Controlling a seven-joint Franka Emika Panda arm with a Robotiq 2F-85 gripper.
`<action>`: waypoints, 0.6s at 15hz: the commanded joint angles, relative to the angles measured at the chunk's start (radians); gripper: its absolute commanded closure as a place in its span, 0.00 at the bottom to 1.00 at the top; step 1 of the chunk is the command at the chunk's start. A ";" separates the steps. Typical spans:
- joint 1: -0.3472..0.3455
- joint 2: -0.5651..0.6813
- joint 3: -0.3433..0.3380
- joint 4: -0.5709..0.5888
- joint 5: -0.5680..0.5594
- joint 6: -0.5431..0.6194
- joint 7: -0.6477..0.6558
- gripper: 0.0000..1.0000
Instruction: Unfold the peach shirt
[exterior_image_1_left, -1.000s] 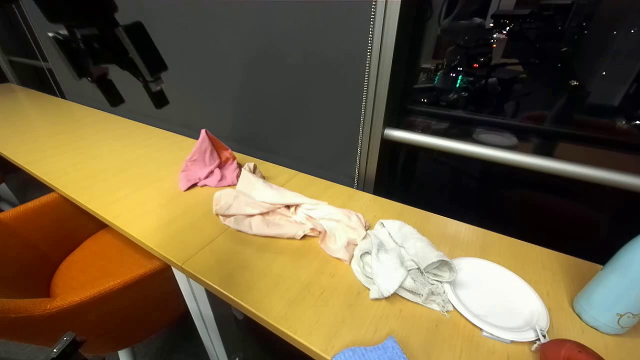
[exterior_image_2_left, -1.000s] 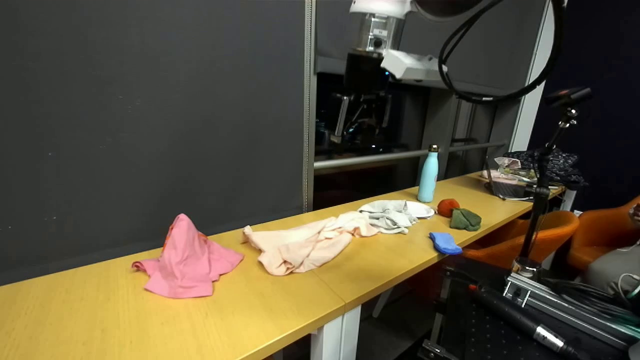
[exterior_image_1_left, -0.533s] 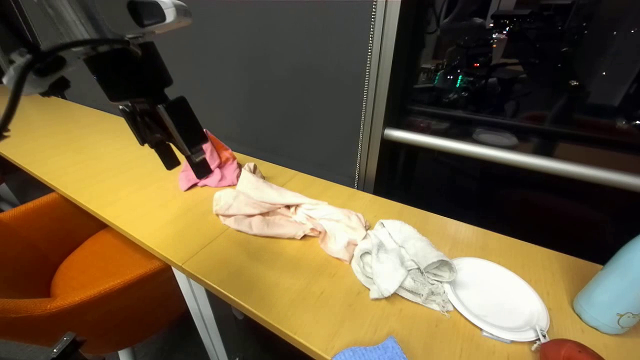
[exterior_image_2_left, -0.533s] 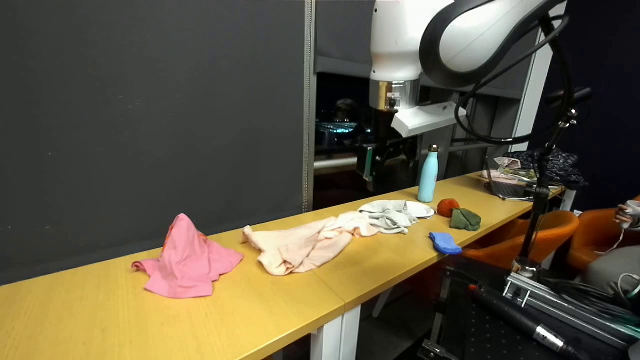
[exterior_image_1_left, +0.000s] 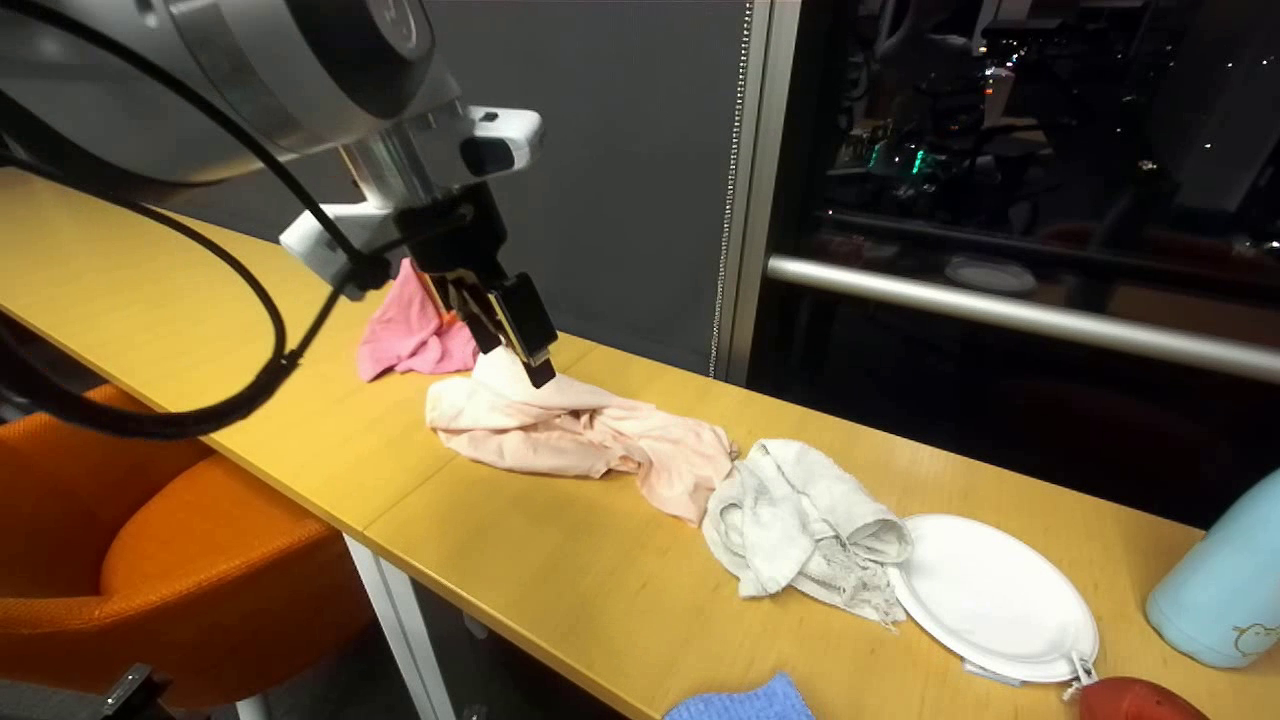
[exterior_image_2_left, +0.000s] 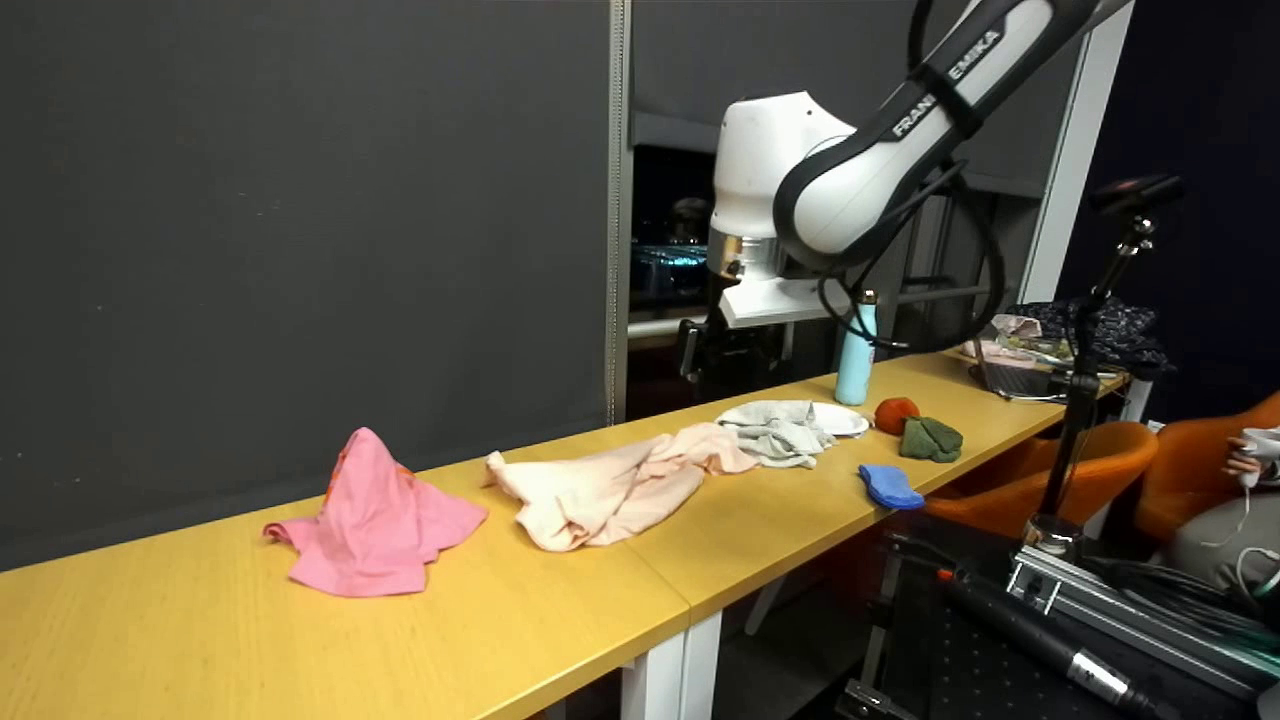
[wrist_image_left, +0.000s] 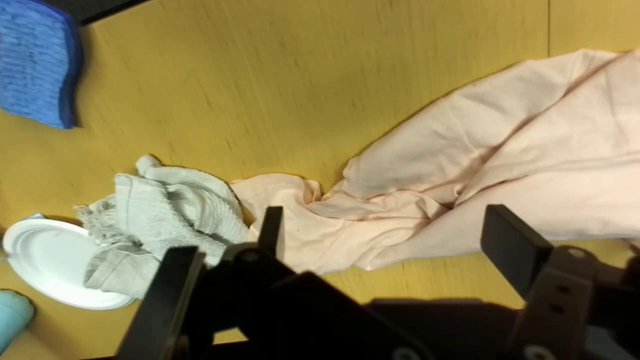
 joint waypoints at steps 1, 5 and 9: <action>0.051 0.178 -0.044 0.173 0.044 0.042 0.008 0.00; 0.088 0.298 -0.063 0.283 0.125 0.058 -0.015 0.00; 0.122 0.368 -0.070 0.342 0.186 0.063 -0.023 0.00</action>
